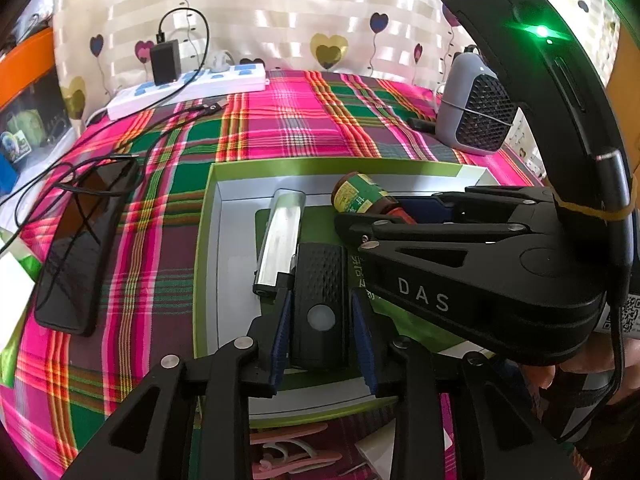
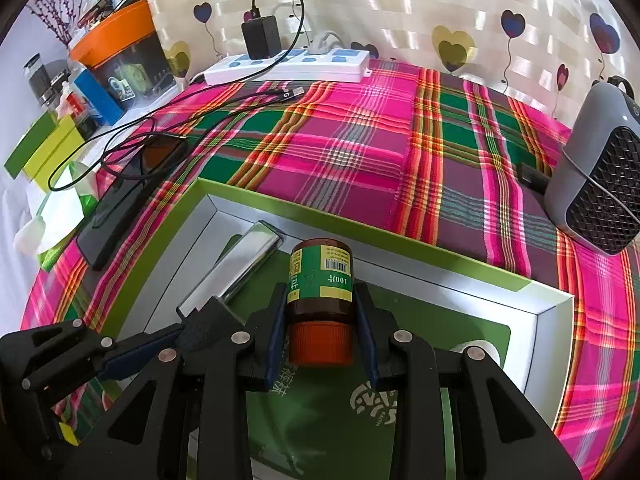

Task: Organize rigid objects
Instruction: 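Lower the black device into the box and open the left tool while the right tool releases the bottle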

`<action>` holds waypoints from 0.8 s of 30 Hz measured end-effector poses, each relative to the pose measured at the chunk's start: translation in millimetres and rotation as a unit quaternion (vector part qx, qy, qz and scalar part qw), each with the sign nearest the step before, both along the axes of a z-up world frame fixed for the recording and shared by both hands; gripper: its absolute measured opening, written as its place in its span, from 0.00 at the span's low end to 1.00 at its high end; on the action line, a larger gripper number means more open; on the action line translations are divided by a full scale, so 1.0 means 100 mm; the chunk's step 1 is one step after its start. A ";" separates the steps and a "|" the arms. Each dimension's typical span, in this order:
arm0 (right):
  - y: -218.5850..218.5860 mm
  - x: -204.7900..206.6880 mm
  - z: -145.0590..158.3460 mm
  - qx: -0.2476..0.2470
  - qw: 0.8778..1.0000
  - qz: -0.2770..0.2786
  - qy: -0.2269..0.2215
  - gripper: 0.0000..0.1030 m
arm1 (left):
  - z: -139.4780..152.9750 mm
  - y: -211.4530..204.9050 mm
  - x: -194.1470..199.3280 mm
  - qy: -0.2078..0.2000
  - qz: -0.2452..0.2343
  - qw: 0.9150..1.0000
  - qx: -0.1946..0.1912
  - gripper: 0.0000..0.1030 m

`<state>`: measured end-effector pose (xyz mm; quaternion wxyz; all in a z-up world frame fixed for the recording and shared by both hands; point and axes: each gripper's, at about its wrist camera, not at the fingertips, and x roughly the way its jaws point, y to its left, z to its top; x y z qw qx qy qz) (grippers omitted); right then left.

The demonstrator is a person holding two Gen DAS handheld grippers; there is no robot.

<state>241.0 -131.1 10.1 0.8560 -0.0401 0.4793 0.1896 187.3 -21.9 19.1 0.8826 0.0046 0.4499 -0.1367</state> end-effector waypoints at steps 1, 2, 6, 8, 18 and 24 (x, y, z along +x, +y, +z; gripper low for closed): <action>0.00 0.00 0.00 0.001 1.000 0.000 0.000 0.32 | 0.00 -0.01 0.00 0.000 -0.001 1.000 0.000 0.31; 0.00 0.00 0.00 0.002 1.000 0.000 0.001 0.32 | 0.00 -0.01 -0.01 0.000 -0.002 1.000 0.001 0.32; -0.01 0.00 0.01 0.008 1.000 -0.001 0.002 0.32 | 0.00 -0.02 -0.02 -0.002 -0.004 1.000 0.003 0.34; -0.01 0.00 0.01 0.011 1.000 -0.003 0.003 0.32 | 0.00 -0.02 -0.02 -0.001 -0.004 1.000 0.002 0.34; -0.02 -0.01 0.02 0.018 1.000 -0.009 0.000 0.48 | 0.01 -0.02 -0.02 -0.002 -0.002 1.000 0.000 0.41; -0.05 -0.05 0.07 0.026 1.000 -0.013 -0.004 0.51 | 0.04 -0.01 -0.06 -0.007 0.001 1.000 -0.003 0.44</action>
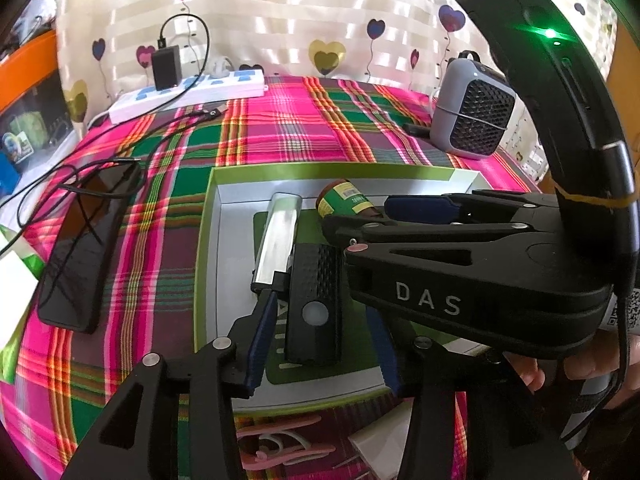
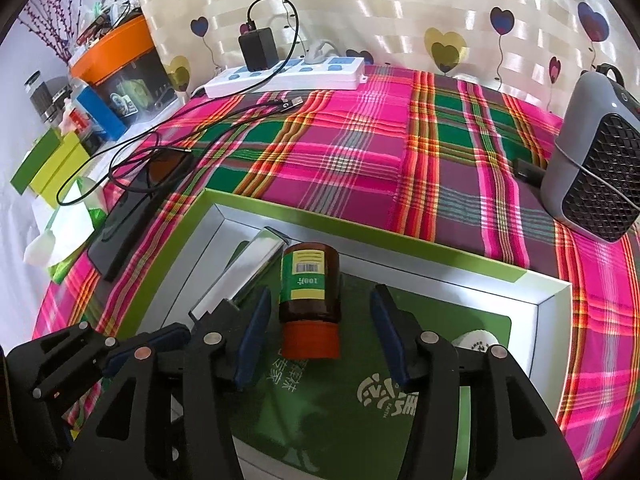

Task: Organize rigid objects
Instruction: 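Lower the black device into the box and open the left tool while the right tool releases the bottle, then grasp the black white-dotted disc with the left tool while the right tool grasps the green-capped white spool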

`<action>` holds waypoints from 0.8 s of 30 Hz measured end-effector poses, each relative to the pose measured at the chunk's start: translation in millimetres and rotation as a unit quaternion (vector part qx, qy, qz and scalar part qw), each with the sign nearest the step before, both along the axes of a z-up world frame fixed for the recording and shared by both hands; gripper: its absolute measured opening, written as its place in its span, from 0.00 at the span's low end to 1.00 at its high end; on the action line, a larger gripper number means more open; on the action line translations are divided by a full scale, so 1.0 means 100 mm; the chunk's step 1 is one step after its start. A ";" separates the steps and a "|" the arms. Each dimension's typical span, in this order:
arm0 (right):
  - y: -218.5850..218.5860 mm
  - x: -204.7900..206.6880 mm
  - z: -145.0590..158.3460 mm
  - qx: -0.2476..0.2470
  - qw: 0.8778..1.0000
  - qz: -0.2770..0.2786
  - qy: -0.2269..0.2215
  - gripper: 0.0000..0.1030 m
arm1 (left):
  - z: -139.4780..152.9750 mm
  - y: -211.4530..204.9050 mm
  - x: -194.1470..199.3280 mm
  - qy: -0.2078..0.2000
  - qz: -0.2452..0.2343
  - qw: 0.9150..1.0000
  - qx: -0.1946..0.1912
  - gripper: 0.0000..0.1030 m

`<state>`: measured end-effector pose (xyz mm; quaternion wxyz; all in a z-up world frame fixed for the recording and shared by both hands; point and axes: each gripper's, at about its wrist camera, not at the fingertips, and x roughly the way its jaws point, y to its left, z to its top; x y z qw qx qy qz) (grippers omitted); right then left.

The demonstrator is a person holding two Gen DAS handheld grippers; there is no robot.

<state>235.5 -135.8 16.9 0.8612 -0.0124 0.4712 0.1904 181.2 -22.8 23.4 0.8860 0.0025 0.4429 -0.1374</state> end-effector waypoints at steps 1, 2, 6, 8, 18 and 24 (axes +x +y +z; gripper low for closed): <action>0.00 -0.01 0.01 0.001 1.000 0.001 0.000 0.51 | 0.00 0.00 -0.01 0.000 0.001 1.000 0.000 0.44; 0.00 -0.03 0.02 0.001 1.000 -0.001 -0.001 0.51 | 0.01 0.00 -0.02 0.000 0.002 1.000 0.000 0.44; 0.00 -0.11 0.07 0.000 1.000 0.000 -0.011 0.51 | 0.05 0.02 -0.08 -0.006 0.001 1.000 -0.003 0.44; 0.00 -0.14 0.09 -0.002 1.000 -0.002 -0.015 0.51 | 0.07 0.02 -0.11 -0.008 0.002 1.000 -0.002 0.44; -0.07 -0.39 0.24 0.014 0.999 -0.011 -0.031 0.51 | 0.21 0.07 -0.36 -0.022 0.002 1.000 -0.005 0.44; -0.14 -0.57 0.32 0.025 0.999 -0.020 -0.041 0.51 | 0.30 0.09 -0.53 -0.032 0.002 0.999 -0.009 0.44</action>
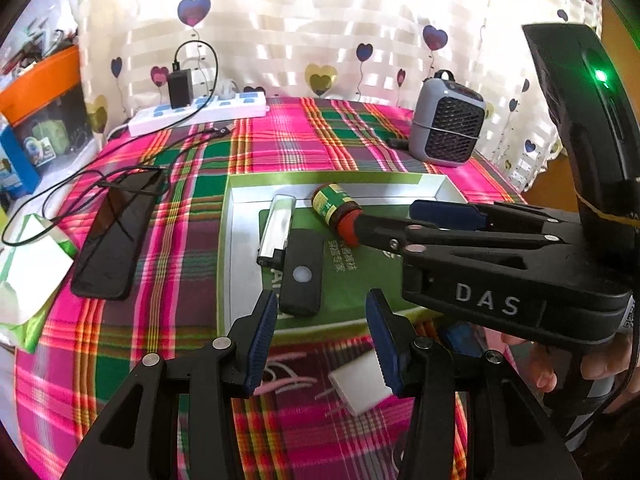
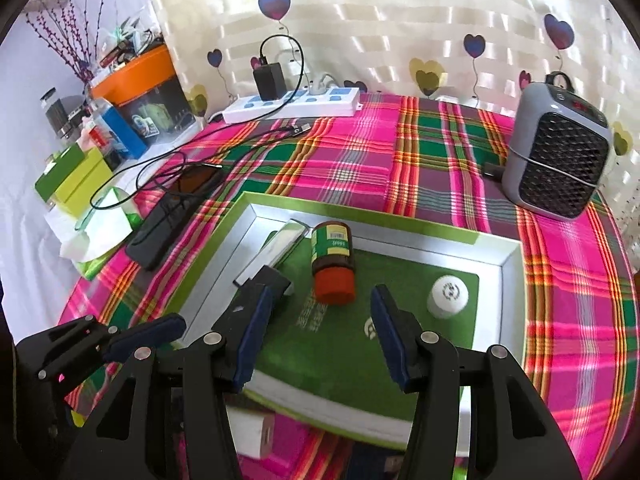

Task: Organize rigid objects
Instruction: 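Grasp the black white-dotted disc with the left tool while the right tool grasps the green-capped white spool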

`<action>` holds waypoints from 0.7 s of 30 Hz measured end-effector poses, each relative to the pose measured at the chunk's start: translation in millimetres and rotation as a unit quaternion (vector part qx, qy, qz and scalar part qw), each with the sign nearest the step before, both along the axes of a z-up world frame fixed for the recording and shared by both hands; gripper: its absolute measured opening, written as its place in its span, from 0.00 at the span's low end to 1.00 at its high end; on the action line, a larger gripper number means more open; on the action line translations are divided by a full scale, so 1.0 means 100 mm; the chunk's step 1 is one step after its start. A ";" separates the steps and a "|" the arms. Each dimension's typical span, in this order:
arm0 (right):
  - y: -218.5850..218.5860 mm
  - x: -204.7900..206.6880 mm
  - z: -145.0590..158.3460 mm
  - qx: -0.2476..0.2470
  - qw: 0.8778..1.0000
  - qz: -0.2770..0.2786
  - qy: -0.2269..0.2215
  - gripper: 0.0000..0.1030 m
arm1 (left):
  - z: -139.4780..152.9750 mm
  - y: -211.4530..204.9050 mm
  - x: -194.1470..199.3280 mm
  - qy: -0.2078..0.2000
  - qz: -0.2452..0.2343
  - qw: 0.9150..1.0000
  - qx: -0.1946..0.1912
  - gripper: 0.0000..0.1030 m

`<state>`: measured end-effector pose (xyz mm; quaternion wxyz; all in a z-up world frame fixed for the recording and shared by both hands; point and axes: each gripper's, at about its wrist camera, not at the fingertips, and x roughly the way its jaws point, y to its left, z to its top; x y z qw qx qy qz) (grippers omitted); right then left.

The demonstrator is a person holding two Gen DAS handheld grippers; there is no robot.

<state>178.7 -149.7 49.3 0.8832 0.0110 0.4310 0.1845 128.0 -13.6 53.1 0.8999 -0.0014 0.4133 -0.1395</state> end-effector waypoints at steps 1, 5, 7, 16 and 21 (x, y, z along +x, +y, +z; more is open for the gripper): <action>-0.01 -0.04 0.01 0.002 1.000 -0.001 -0.002 0.51 | 0.01 0.01 -0.03 -0.001 0.000 1.000 -0.001 0.44; -0.05 -0.19 0.05 0.005 1.000 -0.005 -0.009 0.51 | 0.05 0.05 -0.16 -0.008 0.003 1.000 -0.006 0.44; -0.08 -0.29 0.07 0.004 1.000 -0.008 -0.014 0.51 | 0.08 0.07 -0.22 -0.012 0.005 1.000 -0.005 0.44; -0.29 -0.65 0.06 0.000 0.999 -0.030 -0.029 0.51 | 0.06 0.19 -0.47 -0.003 0.005 0.999 -0.031 0.44; -0.44 -0.83 0.01 0.006 0.998 -0.051 -0.031 0.51 | 0.03 0.15 -0.62 0.004 -0.007 0.999 -0.046 0.44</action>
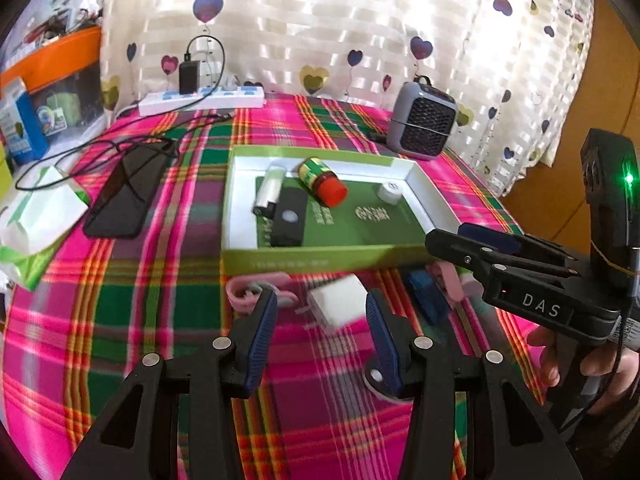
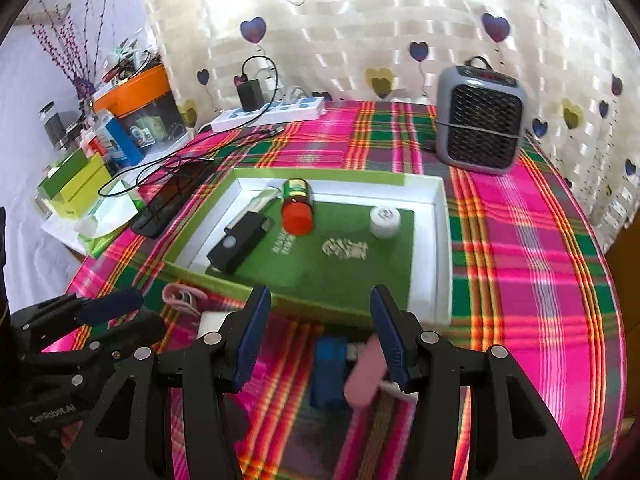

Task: Organize rigid objects
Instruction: 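Grasp the black white-dotted disc with the left tool while the right tool grasps the green-capped white spool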

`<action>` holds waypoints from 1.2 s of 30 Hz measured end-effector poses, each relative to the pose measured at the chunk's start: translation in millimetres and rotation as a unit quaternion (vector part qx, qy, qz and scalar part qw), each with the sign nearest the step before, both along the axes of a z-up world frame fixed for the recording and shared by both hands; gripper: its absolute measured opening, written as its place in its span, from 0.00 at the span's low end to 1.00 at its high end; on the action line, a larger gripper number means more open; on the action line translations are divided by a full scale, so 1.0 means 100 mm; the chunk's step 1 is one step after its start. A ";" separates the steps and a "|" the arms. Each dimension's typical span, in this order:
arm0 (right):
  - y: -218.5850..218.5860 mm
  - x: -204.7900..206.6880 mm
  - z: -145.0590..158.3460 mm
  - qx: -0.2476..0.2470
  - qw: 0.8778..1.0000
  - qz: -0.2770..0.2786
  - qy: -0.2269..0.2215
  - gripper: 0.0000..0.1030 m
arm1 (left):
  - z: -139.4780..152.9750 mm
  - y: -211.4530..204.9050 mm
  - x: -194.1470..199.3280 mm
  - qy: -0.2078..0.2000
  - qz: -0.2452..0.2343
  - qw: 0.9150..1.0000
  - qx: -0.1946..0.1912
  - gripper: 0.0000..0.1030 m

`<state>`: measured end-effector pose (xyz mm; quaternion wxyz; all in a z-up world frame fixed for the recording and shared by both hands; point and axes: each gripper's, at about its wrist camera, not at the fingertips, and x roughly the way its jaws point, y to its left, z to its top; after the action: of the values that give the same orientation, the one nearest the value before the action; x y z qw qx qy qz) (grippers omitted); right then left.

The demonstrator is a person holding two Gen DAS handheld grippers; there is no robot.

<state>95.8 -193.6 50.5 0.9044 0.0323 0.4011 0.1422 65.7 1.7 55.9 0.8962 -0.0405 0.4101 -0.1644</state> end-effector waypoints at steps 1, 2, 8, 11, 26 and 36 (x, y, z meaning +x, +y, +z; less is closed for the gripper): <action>-0.02 -0.03 -0.01 0.000 1.000 -0.002 -0.001 0.51 | -0.01 -0.01 -0.03 0.002 -0.005 1.000 -0.003 0.44; -0.04 -0.05 -0.01 -0.002 1.000 -0.005 -0.003 0.51 | -0.01 -0.02 -0.05 0.005 -0.009 1.000 -0.006 0.44; -0.22 -0.25 -0.08 -0.014 0.999 -0.041 -0.011 0.51 | -0.11 -0.04 -0.18 0.024 -0.026 0.999 -0.030 0.44; -0.29 -0.30 -0.11 -0.011 0.998 -0.053 -0.011 0.51 | -0.15 -0.12 -0.20 0.029 -0.035 0.999 -0.026 0.44; -0.49 -0.46 -0.22 -0.005 0.997 -0.074 -0.007 0.51 | -0.38 -0.29 -0.22 0.077 -0.047 0.996 -0.028 0.44; -0.56 -0.35 -0.30 -0.008 0.996 -0.089 0.011 0.51 | -0.43 -0.29 -0.19 0.086 -0.037 0.995 -0.024 0.44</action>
<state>61.0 -249.5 20.1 0.9094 0.0624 0.4072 0.0572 46.5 -27.6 13.4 0.8498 -0.0606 0.4825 -0.2031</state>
